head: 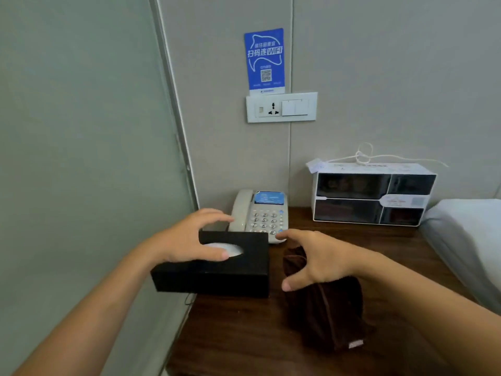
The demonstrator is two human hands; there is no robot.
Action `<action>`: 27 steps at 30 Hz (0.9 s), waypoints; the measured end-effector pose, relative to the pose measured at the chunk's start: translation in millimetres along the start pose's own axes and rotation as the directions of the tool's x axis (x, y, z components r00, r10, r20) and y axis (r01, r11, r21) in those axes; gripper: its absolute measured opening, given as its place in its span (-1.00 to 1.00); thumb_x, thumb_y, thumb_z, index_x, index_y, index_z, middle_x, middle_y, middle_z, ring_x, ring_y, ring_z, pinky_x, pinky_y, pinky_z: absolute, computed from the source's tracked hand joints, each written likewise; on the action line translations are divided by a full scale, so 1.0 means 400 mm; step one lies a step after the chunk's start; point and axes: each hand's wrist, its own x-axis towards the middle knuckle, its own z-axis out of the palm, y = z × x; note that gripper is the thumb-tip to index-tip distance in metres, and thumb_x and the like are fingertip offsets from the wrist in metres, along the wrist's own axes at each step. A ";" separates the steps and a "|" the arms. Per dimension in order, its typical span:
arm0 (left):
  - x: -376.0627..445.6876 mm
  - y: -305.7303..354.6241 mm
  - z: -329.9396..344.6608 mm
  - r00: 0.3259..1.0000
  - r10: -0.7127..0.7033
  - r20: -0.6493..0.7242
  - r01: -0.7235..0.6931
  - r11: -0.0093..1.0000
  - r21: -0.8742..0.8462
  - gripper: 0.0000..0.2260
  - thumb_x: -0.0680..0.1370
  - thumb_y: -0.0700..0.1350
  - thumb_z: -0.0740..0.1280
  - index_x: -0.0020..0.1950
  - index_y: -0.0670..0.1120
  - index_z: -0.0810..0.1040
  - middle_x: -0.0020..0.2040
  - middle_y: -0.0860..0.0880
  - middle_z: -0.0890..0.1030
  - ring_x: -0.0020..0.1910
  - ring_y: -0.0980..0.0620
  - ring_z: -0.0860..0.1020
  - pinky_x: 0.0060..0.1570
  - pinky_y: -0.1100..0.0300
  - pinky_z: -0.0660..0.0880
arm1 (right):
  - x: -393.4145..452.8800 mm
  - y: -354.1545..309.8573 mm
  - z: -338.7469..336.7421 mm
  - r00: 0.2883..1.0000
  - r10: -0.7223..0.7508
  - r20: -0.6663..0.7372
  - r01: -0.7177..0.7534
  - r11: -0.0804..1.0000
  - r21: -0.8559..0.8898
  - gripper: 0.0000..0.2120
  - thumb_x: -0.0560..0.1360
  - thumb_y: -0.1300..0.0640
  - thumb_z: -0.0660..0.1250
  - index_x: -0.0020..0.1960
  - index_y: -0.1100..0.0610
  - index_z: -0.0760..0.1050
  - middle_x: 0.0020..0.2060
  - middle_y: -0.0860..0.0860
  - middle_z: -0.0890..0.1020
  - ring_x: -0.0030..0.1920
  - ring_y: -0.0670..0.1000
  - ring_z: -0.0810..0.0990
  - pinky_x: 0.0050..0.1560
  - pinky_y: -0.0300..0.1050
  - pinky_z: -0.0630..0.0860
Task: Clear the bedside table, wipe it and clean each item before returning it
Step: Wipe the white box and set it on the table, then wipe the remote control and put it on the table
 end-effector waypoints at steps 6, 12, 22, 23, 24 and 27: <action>-0.167 -0.137 -0.021 0.974 -0.214 0.075 0.215 0.977 -0.007 -0.15 0.25 0.18 0.64 0.45 0.44 0.31 0.63 0.14 -0.02 0.63 0.12 0.04 0.49 0.17 0.21 | 0.047 -0.090 0.113 1.000 -0.028 -0.014 0.029 0.998 0.054 -0.03 0.39 -0.30 0.53 0.63 -0.21 0.08 0.53 -0.06 0.39 0.43 -0.03 0.42 0.27 -0.28 0.34; -0.179 -0.138 0.009 0.957 -0.245 0.153 0.237 0.969 0.072 -0.40 0.54 -0.03 0.51 0.42 0.43 0.34 0.68 0.05 -0.14 0.63 -0.05 0.15 0.48 0.14 0.29 | 0.081 -0.131 0.114 0.991 0.021 0.136 -0.003 0.992 -0.126 -0.15 0.50 -0.31 0.40 0.61 -0.35 -0.04 0.46 0.04 0.47 0.35 0.10 0.52 0.33 -0.04 0.47; -0.156 0.011 0.047 0.978 -0.207 -0.009 0.200 0.934 0.297 -0.54 0.59 0.00 0.44 0.24 0.48 0.30 0.66 0.14 0.01 0.53 -0.04 0.34 0.45 0.03 0.35 | -0.016 -0.118 0.067 0.997 0.074 -0.006 -0.074 0.991 -0.111 -0.30 0.48 -0.16 0.45 0.51 -0.30 0.19 0.36 0.03 0.53 0.27 0.14 0.55 0.25 0.08 0.54; -0.140 0.048 0.052 0.983 -0.183 -0.016 0.178 0.930 0.321 -0.53 0.59 0.04 0.43 0.25 0.51 0.28 0.65 0.16 -0.01 0.52 -0.06 0.36 0.45 -0.02 0.35 | -0.049 -0.094 0.043 0.996 0.085 -0.025 -0.087 0.990 -0.108 -0.31 0.48 -0.15 0.45 0.50 -0.31 0.20 0.36 0.02 0.53 0.27 0.14 0.55 0.25 0.07 0.54; -0.117 0.086 0.063 0.987 -0.162 -0.021 0.159 0.928 0.338 -0.53 0.59 0.07 0.42 0.27 0.53 0.28 0.65 0.18 -0.03 0.51 -0.08 0.37 0.44 -0.06 0.36 | -0.084 -0.067 0.015 0.994 0.098 -0.043 -0.102 0.988 -0.112 -0.32 0.48 -0.15 0.46 0.50 -0.31 0.21 0.36 0.00 0.53 0.26 0.13 0.55 0.25 0.06 0.53; -0.009 0.203 0.120 0.994 -0.103 -0.038 0.110 0.921 0.373 -0.50 0.60 0.15 0.37 0.47 0.45 0.25 0.66 0.18 -0.06 0.47 -0.10 0.42 0.41 -0.09 0.38 | -0.183 0.041 -0.072 0.981 0.161 -0.108 -0.177 0.972 -0.154 -0.33 0.46 -0.15 0.47 0.47 -0.32 0.23 0.30 -0.05 0.57 0.21 0.06 0.58 0.25 0.00 0.53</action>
